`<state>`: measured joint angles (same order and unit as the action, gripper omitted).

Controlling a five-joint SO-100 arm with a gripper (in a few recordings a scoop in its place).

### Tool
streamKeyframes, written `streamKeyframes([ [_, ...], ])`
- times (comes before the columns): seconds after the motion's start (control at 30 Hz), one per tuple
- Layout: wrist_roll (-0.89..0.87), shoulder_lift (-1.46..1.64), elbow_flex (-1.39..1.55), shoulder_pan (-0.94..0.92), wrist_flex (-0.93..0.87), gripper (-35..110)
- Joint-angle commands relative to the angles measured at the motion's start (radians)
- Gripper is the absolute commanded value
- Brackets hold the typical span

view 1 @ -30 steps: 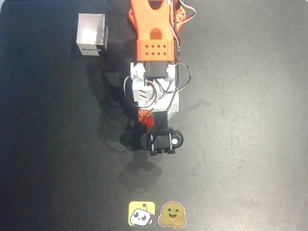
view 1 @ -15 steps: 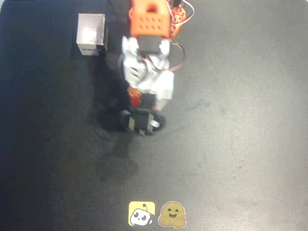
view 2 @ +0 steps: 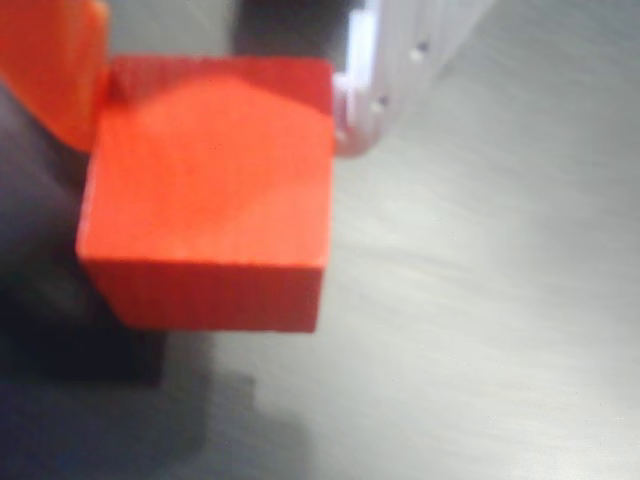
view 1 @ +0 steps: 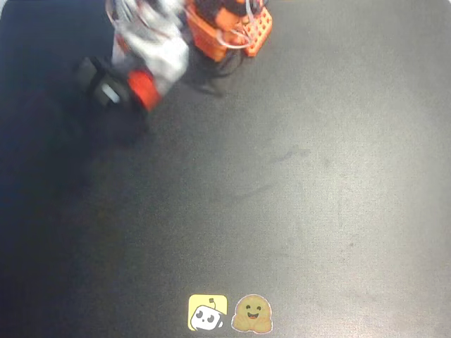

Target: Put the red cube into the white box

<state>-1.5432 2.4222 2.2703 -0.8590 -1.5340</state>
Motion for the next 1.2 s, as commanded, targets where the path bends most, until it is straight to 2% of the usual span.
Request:
streamKeyframes([
  [0.0,0.064,0.041,-0.051,-0.236,-0.077,0],
  [0.17,0.123,0.041,-0.046,-0.453,-0.106,0],
  [0.33,0.117,0.037,-0.046,-0.522,-0.112,0],
  [0.6,0.091,0.023,-0.061,-0.494,-0.114,19],
  [0.8,-0.057,0.018,-0.094,-0.339,-0.137,30],
  [0.93,-0.069,0.026,-0.095,-0.296,-0.123,27],
  [1.0,0.006,0.034,-0.089,-0.296,-0.107,19],
  [1.07,0.098,0.052,-0.072,-0.293,-0.078,3],
  [1.13,0.218,0.072,-0.054,-0.25,-0.014,0],
  [1.17,0.224,0.071,-0.048,-0.209,0.003,0],
])
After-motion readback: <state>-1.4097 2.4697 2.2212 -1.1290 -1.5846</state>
